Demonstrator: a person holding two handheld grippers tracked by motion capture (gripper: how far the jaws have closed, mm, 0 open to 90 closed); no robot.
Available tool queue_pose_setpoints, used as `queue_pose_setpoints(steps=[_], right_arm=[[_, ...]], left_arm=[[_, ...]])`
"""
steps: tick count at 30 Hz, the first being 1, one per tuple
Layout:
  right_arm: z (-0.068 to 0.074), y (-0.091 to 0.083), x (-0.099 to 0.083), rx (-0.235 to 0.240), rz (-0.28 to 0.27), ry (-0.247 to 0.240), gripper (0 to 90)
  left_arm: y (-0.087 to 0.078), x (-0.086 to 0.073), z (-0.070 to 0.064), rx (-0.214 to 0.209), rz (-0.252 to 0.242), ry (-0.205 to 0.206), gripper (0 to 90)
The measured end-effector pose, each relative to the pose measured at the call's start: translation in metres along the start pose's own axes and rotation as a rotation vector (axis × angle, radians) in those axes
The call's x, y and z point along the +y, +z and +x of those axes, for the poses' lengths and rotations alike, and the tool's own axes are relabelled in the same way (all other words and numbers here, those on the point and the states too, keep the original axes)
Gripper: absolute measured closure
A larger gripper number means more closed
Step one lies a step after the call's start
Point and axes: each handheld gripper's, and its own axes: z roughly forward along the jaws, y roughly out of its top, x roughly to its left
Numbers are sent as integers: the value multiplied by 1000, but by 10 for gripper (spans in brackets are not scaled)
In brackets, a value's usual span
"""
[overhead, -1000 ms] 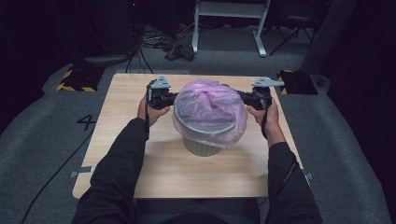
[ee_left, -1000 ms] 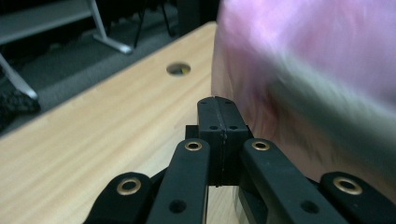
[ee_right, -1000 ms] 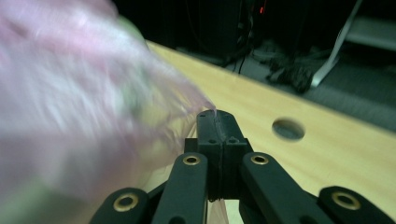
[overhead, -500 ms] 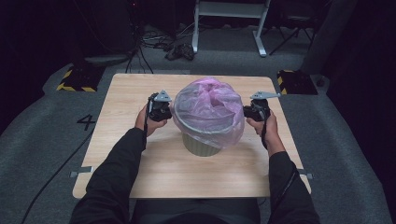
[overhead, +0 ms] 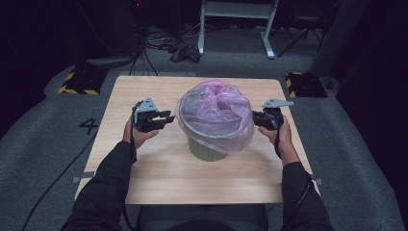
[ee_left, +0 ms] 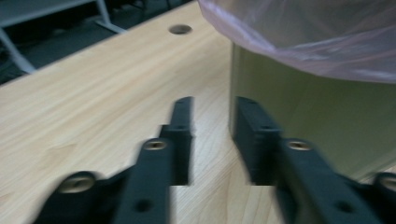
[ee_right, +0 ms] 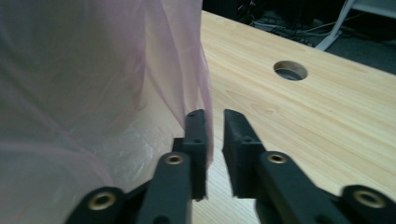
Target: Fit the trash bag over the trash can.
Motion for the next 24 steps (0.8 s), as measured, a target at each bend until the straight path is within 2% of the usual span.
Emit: queue_pose_setpoints(steps=[1,2,3,4,6,8,9,10,11,12,13,14,15,17,18,19,20,21,23,24], right_arm=[[0,-4,0,-11,-2,-13,647],[0,-12,-2,-30,0,-33,542],[0,-16,-2,-41,0,-44,492],[0,-16,-2,-41,0,-44,492],[0,-25,-4,-51,4,-73,410],[2,-39,-7,-47,-1,-101,319],[2,-39,-7,-47,-1,-101,319],[6,-50,-10,-14,-19,-120,286],[6,-50,-10,-14,-19,-120,286],[12,-60,-13,6,-31,-139,261],[12,-60,-13,6,-31,-139,261],[15,-64,-15,22,-38,-159,239],[24,-72,-19,49,-40,-197,213],[35,-78,-24,89,-57,-226,197],[35,-78,-24,89,-57,-226,197],[41,-81,-26,103,-68,-240,197],[54,-84,-27,117,-87,-266,191],[54,-84,-27,117,-87,-266,191],[67,-84,-27,151,-110,-278,191],[72,-83,-26,159,-119,-280,190]], left_arm=[[-5,-1,-2,-1,-6,11,521],[-9,-1,-4,-1,-10,19,435],[-14,-1,-12,21,-4,42,362],[-14,-1,-12,21,-4,42,307],[-19,2,-19,28,-14,70,290],[-22,8,-28,7,-38,98,221],[-22,8,-28,7,-38,98,200],[-22,11,-29,-15,-41,100,177],[-21,13,-31,-20,-39,107,177],[-18,16,-36,-40,-33,123,165],[-18,16,-36,-40,-33,123,162],[-16,17,-38,-36,-26,132,162],[-14,17,-40,-41,-19,136,159],[-10,18,-42,-47,-10,144,159],[-9,18,-43,-39,-5,146,159],[-9,19,-42,-50,-11,142,159],[-8,19,-42,-55,-17,141,169],[-8,19,-42,-46,-13,147,169],[-6,20,-41,-29,-19,162,287],[-6,21,-41,-26,-24,159,315]])
